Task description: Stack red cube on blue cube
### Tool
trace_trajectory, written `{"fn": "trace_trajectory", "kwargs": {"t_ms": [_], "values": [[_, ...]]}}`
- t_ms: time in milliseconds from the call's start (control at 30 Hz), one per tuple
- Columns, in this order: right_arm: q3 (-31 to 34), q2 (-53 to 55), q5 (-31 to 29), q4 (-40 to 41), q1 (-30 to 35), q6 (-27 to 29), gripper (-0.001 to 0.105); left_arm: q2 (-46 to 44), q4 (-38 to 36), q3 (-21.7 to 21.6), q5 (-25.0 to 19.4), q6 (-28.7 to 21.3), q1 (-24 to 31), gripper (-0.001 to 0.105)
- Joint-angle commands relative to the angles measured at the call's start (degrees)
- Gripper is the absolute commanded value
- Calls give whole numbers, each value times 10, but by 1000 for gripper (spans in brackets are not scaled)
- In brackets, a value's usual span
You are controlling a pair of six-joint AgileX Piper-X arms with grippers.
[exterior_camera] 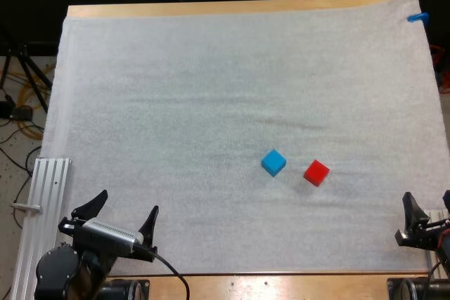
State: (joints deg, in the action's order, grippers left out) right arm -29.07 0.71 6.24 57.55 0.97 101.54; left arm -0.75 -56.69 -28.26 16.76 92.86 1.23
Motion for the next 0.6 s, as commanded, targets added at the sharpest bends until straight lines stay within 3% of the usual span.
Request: {"fn": "trace_trajectory", "kwargs": {"t_ms": [0,233,433,567], "values": [[-2,8,0,0,0,0,67,-77,3,-3,2,7,0,87],[-12,-2,5,6,0,3,67,-58,-4,-16,10,12,0,87],[-69,-55,-11,20,0,28,67,27,-12,-76,53,11,-16,87],[-108,-102,-5,28,0,37,67,98,-34,-126,66,-10,-66,87]]}}
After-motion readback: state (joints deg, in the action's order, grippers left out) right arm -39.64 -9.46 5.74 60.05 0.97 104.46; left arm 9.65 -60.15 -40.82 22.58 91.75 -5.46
